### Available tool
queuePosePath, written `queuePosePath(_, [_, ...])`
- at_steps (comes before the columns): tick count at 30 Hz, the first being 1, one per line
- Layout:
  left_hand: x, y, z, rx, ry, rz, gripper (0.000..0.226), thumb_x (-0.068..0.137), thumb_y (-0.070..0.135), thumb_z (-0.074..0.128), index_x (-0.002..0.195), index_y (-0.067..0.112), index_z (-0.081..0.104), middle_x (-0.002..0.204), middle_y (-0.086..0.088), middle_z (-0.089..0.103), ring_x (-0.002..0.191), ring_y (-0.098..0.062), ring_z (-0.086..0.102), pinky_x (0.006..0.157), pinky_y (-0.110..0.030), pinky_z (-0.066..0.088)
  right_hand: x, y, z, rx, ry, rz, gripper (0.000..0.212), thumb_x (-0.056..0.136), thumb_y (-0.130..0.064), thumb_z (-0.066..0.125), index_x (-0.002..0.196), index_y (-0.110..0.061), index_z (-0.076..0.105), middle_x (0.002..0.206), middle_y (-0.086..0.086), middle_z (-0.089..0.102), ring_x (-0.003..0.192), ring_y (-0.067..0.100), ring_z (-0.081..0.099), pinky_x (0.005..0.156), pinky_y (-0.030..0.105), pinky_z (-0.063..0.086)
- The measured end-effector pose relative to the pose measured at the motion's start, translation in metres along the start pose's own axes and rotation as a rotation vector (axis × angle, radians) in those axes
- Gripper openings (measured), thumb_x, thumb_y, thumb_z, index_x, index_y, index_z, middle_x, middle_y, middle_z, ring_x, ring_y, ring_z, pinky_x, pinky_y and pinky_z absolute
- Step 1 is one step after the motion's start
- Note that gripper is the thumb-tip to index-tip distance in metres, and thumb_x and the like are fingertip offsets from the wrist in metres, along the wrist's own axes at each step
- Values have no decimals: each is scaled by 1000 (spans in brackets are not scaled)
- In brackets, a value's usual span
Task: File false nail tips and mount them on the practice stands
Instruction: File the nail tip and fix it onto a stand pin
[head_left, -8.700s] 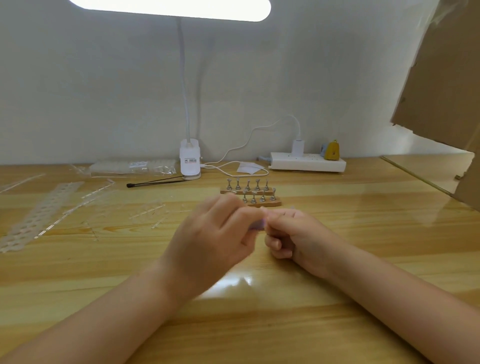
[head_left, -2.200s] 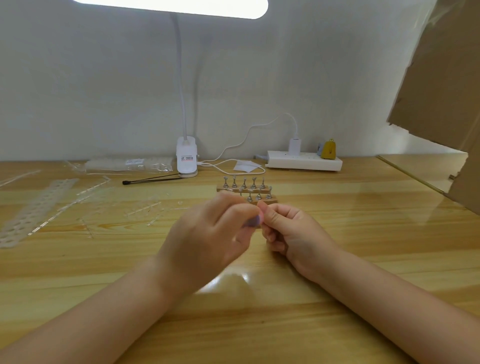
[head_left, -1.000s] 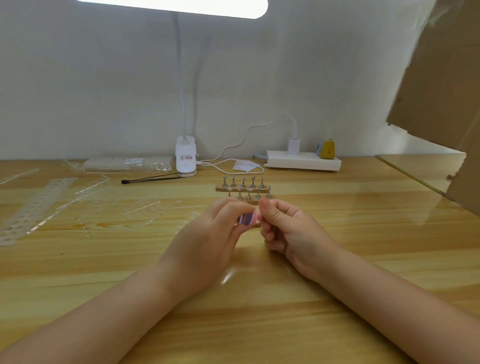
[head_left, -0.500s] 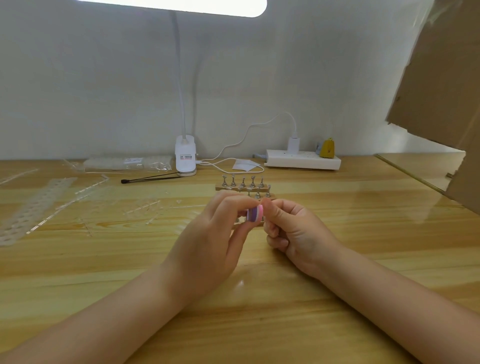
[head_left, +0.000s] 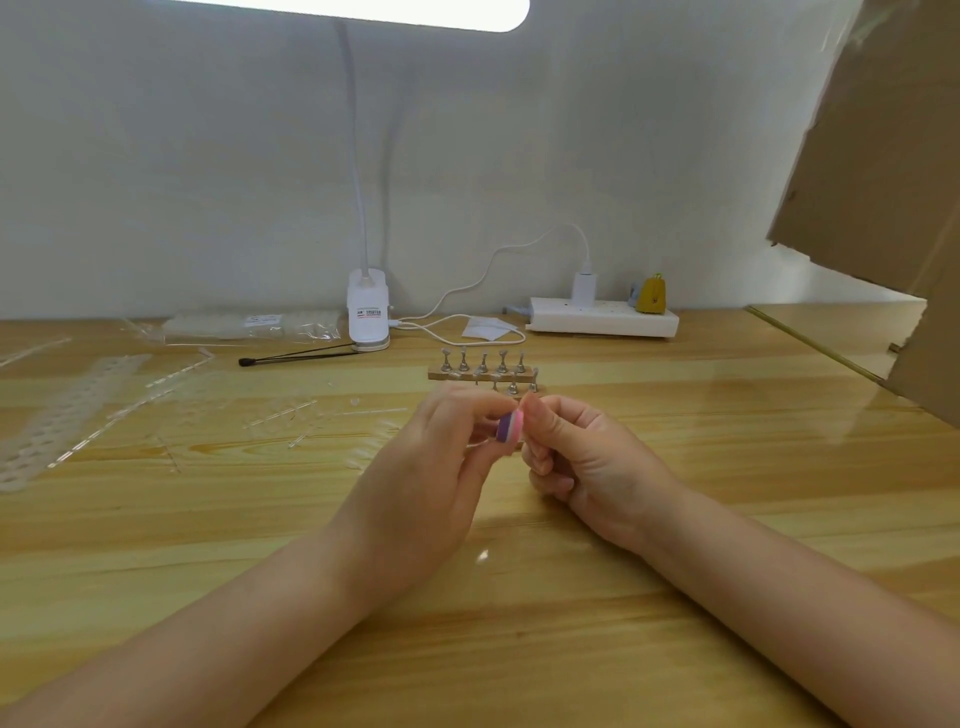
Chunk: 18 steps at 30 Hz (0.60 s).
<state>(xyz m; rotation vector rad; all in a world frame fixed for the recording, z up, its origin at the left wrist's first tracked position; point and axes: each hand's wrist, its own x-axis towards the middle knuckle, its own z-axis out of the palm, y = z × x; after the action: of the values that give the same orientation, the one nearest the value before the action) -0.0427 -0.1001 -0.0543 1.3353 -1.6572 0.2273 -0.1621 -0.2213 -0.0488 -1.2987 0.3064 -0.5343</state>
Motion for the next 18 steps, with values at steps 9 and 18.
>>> queuePosePath(9, [-2, -1, 2, -14, 4, -49, 22, 95, 18, 57, 114, 8, 54, 104, -6, 60, 95, -9, 66, 84, -30, 55, 0, 1, 0, 16, 25, 4, 23, 61, -42, 72, 54, -22, 63, 54, -1, 44, 48, 8, 37, 40, 16, 26])
queuePosePath(18, [-1, 3, 3, -12, 90, -38, 19, 94, 11, 56, 111, 3, 55, 103, -9, 60, 96, -15, 66, 83, -33, 56, 0, 2, 2, -12, 7, -3, 24, 61, -44, 73, 54, -23, 64, 54, -2, 44, 48, 7, 36, 40, 16, 28])
